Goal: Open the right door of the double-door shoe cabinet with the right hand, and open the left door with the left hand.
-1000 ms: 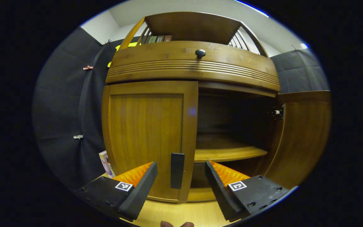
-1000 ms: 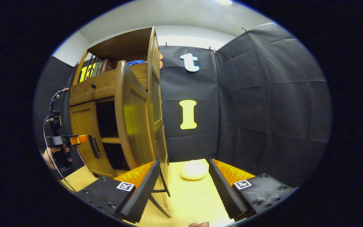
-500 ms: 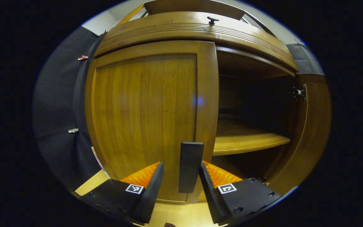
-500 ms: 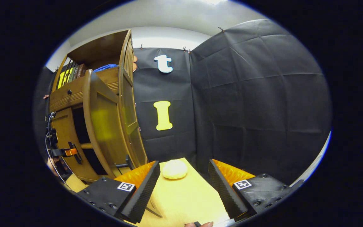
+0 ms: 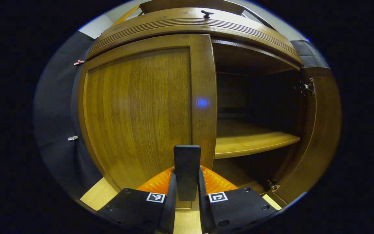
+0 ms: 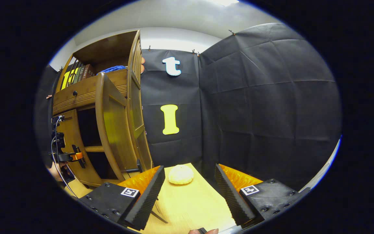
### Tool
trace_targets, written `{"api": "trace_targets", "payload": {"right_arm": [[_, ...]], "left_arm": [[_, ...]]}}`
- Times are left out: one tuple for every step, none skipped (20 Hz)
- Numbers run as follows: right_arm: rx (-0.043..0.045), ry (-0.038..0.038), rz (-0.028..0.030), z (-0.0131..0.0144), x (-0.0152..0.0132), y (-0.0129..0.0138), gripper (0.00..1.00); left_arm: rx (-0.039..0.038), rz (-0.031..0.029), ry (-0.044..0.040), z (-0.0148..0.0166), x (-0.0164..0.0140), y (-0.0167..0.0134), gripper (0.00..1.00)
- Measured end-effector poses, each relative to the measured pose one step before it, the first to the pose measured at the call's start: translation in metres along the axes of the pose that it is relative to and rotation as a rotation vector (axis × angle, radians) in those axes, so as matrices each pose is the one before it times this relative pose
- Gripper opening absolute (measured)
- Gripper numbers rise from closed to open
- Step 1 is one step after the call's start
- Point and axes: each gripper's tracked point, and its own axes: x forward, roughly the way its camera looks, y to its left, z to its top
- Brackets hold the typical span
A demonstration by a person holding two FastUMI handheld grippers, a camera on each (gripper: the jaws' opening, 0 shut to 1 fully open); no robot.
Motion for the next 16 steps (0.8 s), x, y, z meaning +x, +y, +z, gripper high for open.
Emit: {"api": "trace_targets", "payload": {"right_arm": [[-0.00676, -0.00530, -0.00320, 0.00162, -0.00035, -0.00021, 0.98], [-0.00495, -0.00307, -0.00260, -0.00001, -0.00019, 0.00101, 0.92], [-0.00248, -0.00060, -0.00073, -0.00003, -0.00094, -0.00035, 0.92], [-0.00141, 0.00039, 0.00014, -0.00063, -0.00021, 0.00144, 0.92], [-0.00221, 0.00165, -0.00096, -0.00034, -0.00045, 0.00059, 0.92], [-0.00190, -0.00085, 0.00144, 0.00014, 0.00039, 0.00184, 0.92], [-0.00184, -0.00074, 0.00179, -0.00033, -0.00031, 0.00164, 0.92], [-0.00293, 0.00035, 0.00111, 0.00015, 0.00061, 0.00254, 0.92], [-0.00381, -0.00030, -0.00025, -0.00061, -0.00187, 0.00014, 0.92], [-0.00371, -0.00051, -0.00147, 0.00053, 0.00022, 0.00146, 0.92], [-0.00254, -0.00031, 0.00001, -0.00091, -0.00186, 0.00207, 0.92], [-0.00268, -0.00032, 0.00011, -0.00013, -0.00119, 0.00290, 0.92], [-0.00432, 0.00217, -0.00022, -0.00125, -0.00257, 0.00205, 0.92], [-0.00486, 0.00330, -0.00101, -0.00155, -0.00180, 0.00332, 0.92], [-0.00239, 0.00299, -0.00027, -0.00219, -0.00308, 0.00207, 0.92], [0.00008, 0.00403, 0.00194, -0.00119, -0.00251, 0.00500, 0.98]], "left_arm": [[0.00643, -0.00078, -0.00454, 0.00139, -0.00132, 0.00072, 0.34], [0.00708, -0.00094, -0.00179, 0.00074, 0.00039, -0.00010, 0.34], [0.00495, -0.00326, -0.00412, 0.00141, 0.00042, -0.00019, 0.34], [0.00139, -0.00380, -0.00226, 0.00043, 0.00049, -0.00080, 0.33], [0.00081, -0.00549, -0.00329, 0.00109, 0.00065, -0.00035, 0.33], [0.00083, -0.00547, -0.00320, -0.00031, -0.00016, -0.00022, 0.33], [0.00118, -0.00545, -0.00287, 0.00074, -0.00020, -0.00002, 0.33], [0.00074, -0.00358, -0.00121, 0.00019, -0.00129, 0.00016, 0.33], [0.00027, -0.00252, 0.00011, -0.00006, 0.00082, 0.00023, 0.33], [-0.00033, -0.00224, -0.00150, -0.00287, 0.00083, -0.00050, 0.33], [0.00144, -0.00227, 0.00007, 0.00069, 0.00124, 0.00049, 0.33], [0.00214, -0.00222, -0.00122, 0.00082, -0.00119, 0.00013, 0.33], [0.00163, -0.00235, -0.00025, 0.00120, 0.00083, -0.00028, 0.33], [0.00059, -0.00132, 0.00005, -0.00046, -0.00139, -0.00038, 0.33], [0.00014, -0.00037, 0.00078, 0.00087, -0.00037, 0.00062, 0.32], [0.00070, -0.00018, -0.00004, 0.00019, -0.00033, -0.00031, 0.31]]}}
